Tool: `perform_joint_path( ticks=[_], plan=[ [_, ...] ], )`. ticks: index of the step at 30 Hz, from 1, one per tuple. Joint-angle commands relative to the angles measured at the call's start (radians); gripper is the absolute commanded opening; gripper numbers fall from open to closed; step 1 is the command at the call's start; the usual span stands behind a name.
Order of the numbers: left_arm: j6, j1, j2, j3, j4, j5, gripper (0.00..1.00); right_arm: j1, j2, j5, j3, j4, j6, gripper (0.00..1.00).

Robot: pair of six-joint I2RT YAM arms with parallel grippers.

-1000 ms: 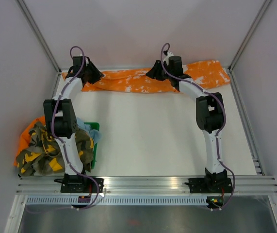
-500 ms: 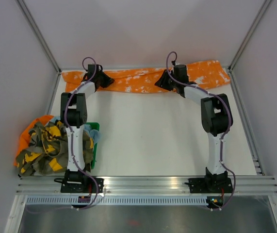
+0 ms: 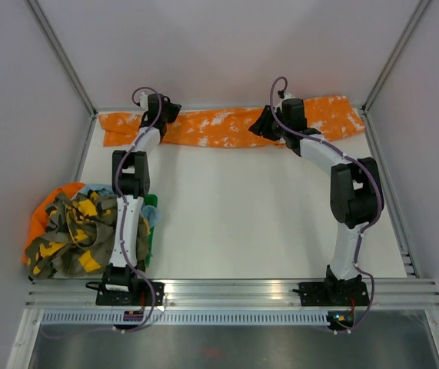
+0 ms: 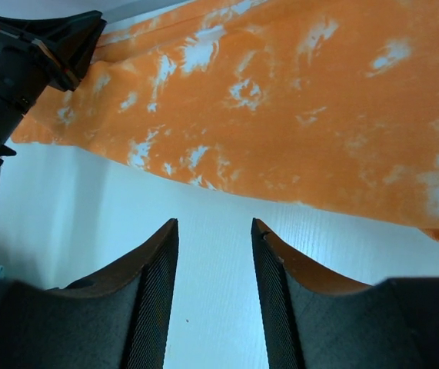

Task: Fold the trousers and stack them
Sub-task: Fold the trousers

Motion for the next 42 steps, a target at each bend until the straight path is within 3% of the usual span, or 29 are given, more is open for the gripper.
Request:
perform_joint_path(
  ticks=[1, 3, 6, 10, 12, 15, 17, 19, 21, 26, 29, 34, 37, 38, 42],
  plan=[
    [-0.055, -0.001, -0.002, 0.052, 0.046, -0.022, 0.20, 0.001, -0.058, 0.047, -0.007, -0.055, -0.031, 0.50],
    [0.012, 0.004, -0.049, 0.018, 0.037, -0.011, 0.20, -0.008, -0.063, 0.114, 0.027, -0.113, -0.039, 0.51],
    [0.138, 0.026, -0.201, -0.057, 0.035, 0.078, 0.31, -0.060, -0.053, 0.215, 0.100, -0.238, -0.044, 0.53],
    [0.344, 0.051, -0.454, -0.194, 0.008, 0.160, 0.43, -0.226, -0.065, 0.244, 0.080, -0.290, 0.042, 0.56],
    [0.463, 0.050, -0.629, -0.331, -0.023, 0.150, 0.48, -0.261, -0.081, 0.294, 0.003, -0.256, 0.070, 0.66],
    [0.529, 0.051, -0.862, -0.586, -0.040, 0.014, 0.51, -0.330, -0.086, 0.343, -0.057, -0.225, 0.055, 0.70],
    [0.548, 0.054, -0.945, -0.724, -0.071, -0.049, 0.61, -0.344, -0.067, 0.365, -0.065, -0.193, 0.050, 0.72],
    [0.568, 0.062, -1.033, -0.790, -0.155, -0.091, 0.64, -0.360, -0.038, 0.365, -0.069, -0.149, 0.044, 0.77],
    [0.577, 0.073, -1.099, -0.884, -0.184, -0.090, 0.64, -0.369, -0.006, 0.365, -0.050, -0.092, 0.041, 0.83],
    [0.585, 0.079, -1.199, -1.060, -0.249, -0.085, 0.65, -0.374, 0.147, 0.366, 0.084, -0.107, 0.036, 0.83],
    [0.565, 0.086, -1.246, -1.137, -0.270, -0.111, 0.65, -0.375, 0.207, 0.385, 0.141, -0.115, 0.057, 0.79],
    [0.507, 0.192, -1.289, -1.212, -0.276, -0.068, 0.65, -0.375, 0.255, 0.425, 0.144, -0.106, 0.071, 0.75],
    [0.491, 0.221, -1.282, -1.226, -0.273, -0.070, 0.65, -0.378, 0.295, 0.428, 0.170, -0.115, 0.068, 0.60],
    [0.482, 0.229, -1.275, -1.225, -0.276, -0.070, 0.65, -0.380, 0.306, 0.429, 0.181, -0.119, 0.065, 0.47],
    [0.458, 0.258, -1.219, -1.226, -0.258, -0.073, 0.62, -0.395, 0.338, 0.431, 0.204, -0.141, 0.041, 0.23]
  ],
)
